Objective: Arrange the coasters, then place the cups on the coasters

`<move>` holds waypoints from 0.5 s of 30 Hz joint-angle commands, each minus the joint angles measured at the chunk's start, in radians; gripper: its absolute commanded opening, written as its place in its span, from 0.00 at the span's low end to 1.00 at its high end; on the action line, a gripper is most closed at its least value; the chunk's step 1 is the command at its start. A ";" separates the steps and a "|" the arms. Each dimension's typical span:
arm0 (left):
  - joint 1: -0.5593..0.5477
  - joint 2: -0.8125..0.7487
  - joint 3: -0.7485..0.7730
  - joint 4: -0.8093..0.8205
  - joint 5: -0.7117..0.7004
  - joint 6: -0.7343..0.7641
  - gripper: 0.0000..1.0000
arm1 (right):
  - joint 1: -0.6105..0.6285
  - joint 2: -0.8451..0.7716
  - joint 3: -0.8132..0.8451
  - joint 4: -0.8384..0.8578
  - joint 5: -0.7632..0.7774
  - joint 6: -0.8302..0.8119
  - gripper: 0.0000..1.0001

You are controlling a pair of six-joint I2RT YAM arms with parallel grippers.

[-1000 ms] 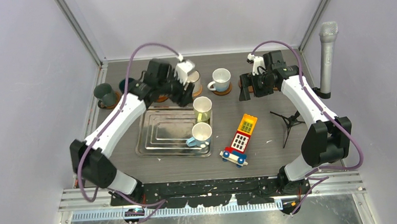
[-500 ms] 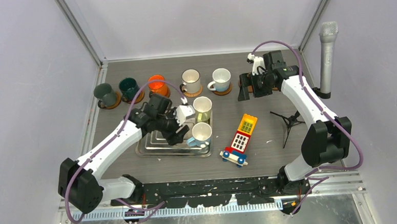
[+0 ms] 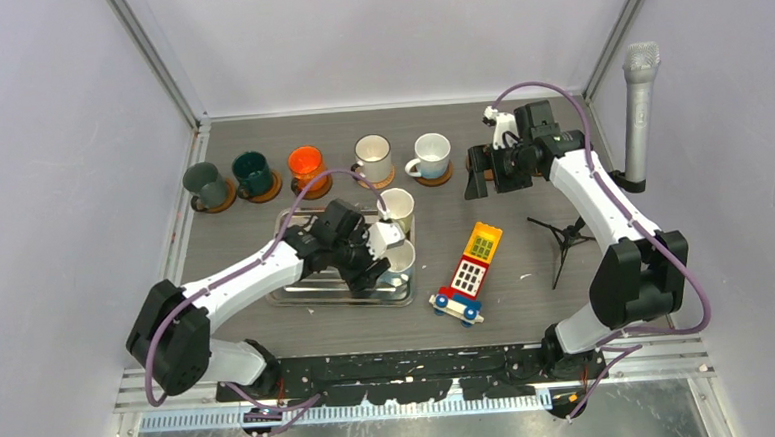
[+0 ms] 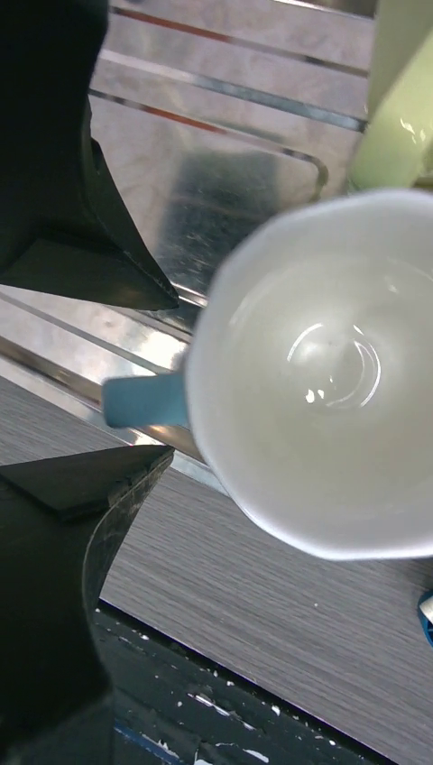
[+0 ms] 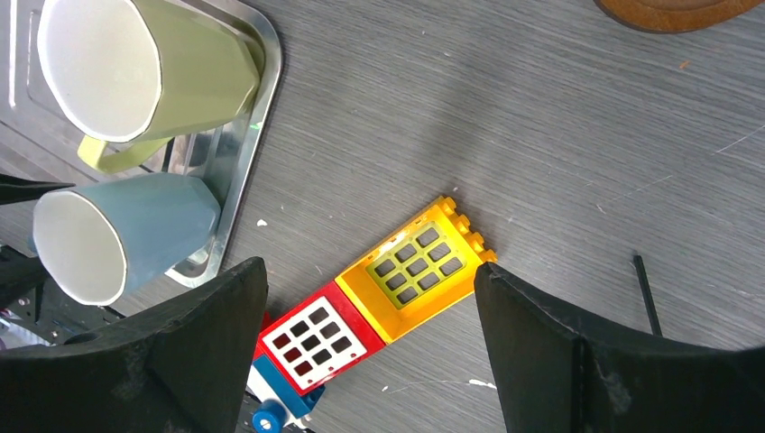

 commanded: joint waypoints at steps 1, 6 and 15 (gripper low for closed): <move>-0.020 0.018 -0.021 0.114 0.010 -0.002 0.58 | -0.004 -0.060 -0.006 0.015 0.003 0.001 0.89; -0.020 0.037 -0.026 0.137 -0.004 -0.019 0.52 | -0.004 -0.068 -0.012 0.013 -0.001 -0.001 0.89; -0.020 -0.012 -0.051 0.169 -0.020 -0.043 0.05 | -0.004 -0.086 0.004 0.009 -0.054 0.004 0.89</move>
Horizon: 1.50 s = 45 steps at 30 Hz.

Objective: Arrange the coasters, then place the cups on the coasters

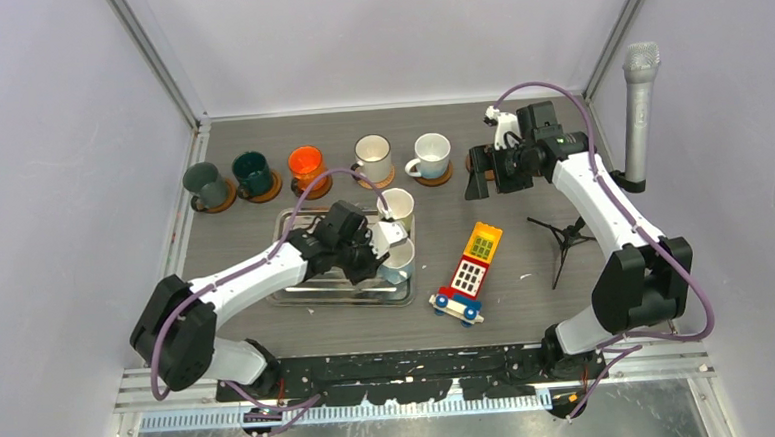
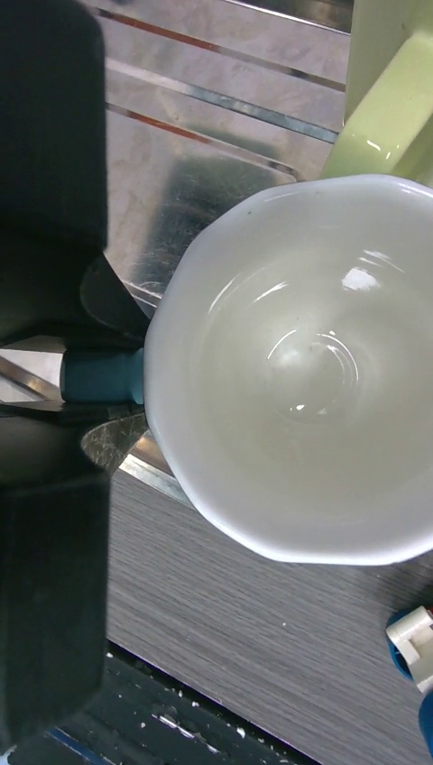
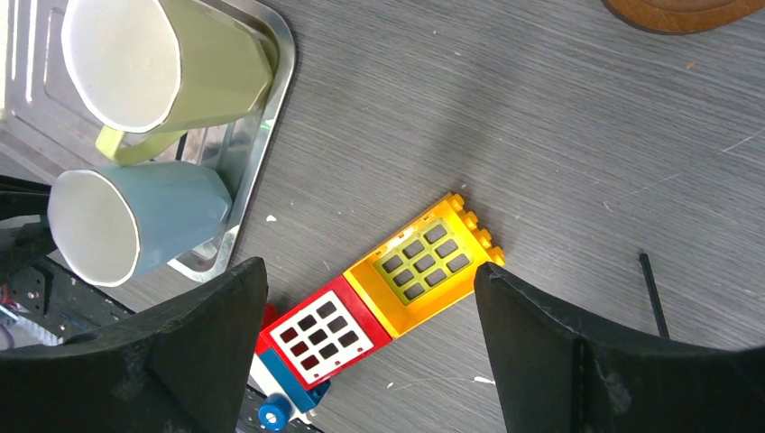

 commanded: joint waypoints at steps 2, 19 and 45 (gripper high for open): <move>-0.001 -0.075 -0.025 0.055 -0.001 -0.015 0.00 | -0.001 -0.059 0.023 0.013 -0.067 0.005 0.89; 0.065 -0.111 0.414 -0.191 0.174 -0.124 0.00 | 0.078 -0.252 0.051 0.217 -0.286 0.017 0.89; 0.043 0.805 1.617 -0.325 -0.083 -0.395 0.00 | 0.153 -0.443 0.041 0.450 -0.074 0.067 0.89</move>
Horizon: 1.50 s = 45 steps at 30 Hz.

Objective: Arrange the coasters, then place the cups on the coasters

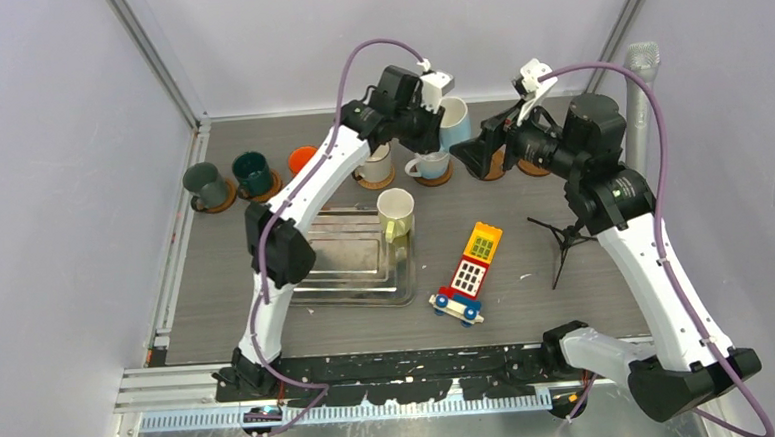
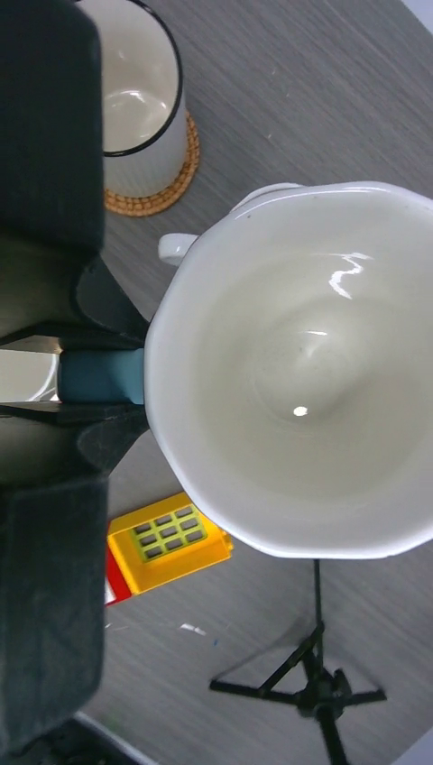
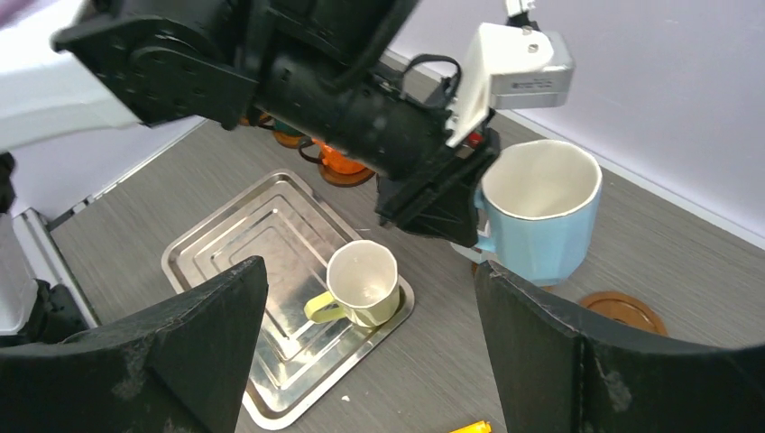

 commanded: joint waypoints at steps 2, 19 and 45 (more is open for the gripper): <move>-0.034 0.123 0.267 0.035 -0.111 -0.039 0.00 | 0.008 -0.041 0.004 0.044 0.047 0.013 0.89; -0.105 0.316 0.342 0.232 -0.162 -0.014 0.00 | 0.028 -0.039 -0.002 0.049 0.048 0.014 0.89; -0.149 0.438 0.315 0.484 -0.233 0.082 0.00 | 0.030 -0.041 0.004 0.010 0.035 0.009 0.89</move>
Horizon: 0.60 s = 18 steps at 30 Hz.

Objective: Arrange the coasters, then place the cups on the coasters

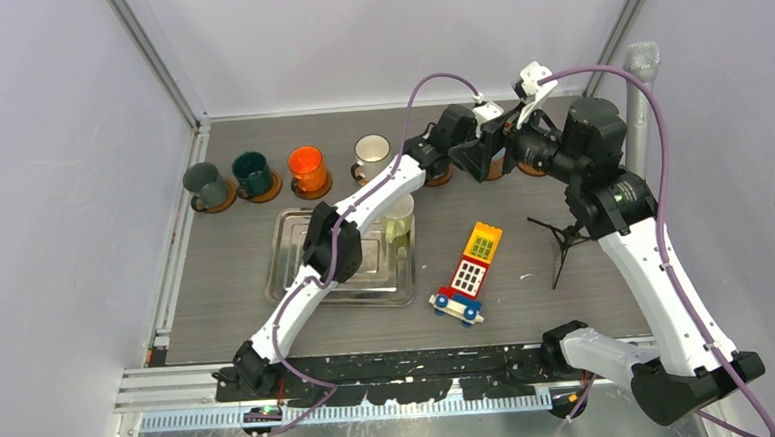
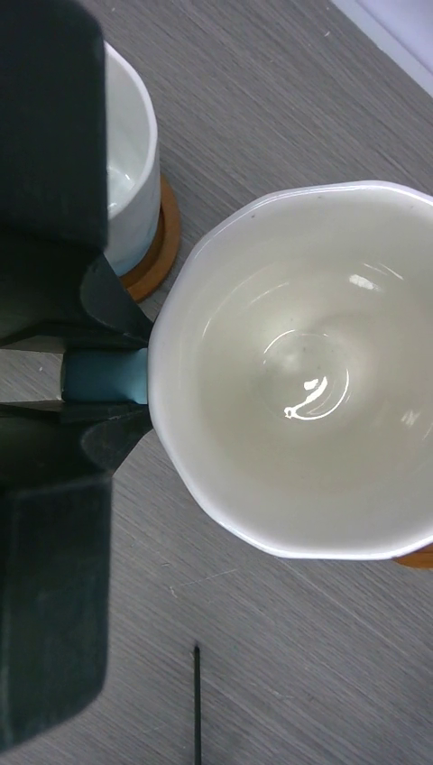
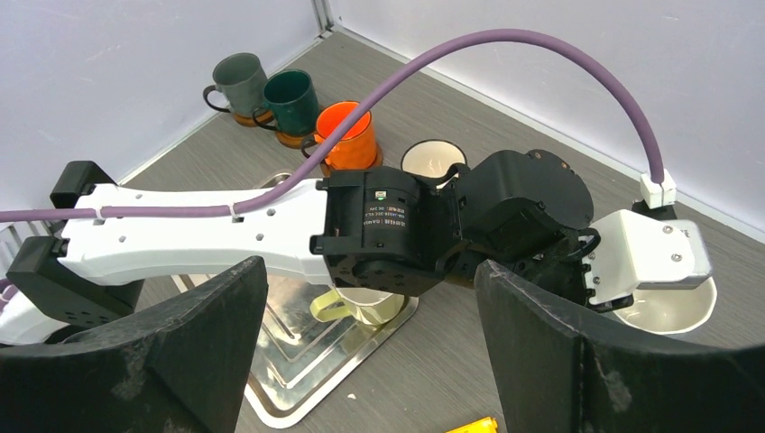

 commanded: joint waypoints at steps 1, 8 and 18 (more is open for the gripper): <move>-0.005 -0.025 0.009 0.190 -0.018 0.024 0.00 | 0.005 -0.014 0.010 0.019 -0.002 -0.001 0.89; -0.008 -0.013 -0.010 0.233 -0.007 0.031 0.00 | 0.003 -0.013 0.010 0.004 0.002 -0.011 0.89; -0.007 0.018 -0.010 0.243 -0.028 0.041 0.00 | 0.004 -0.011 0.017 -0.021 0.003 -0.017 0.89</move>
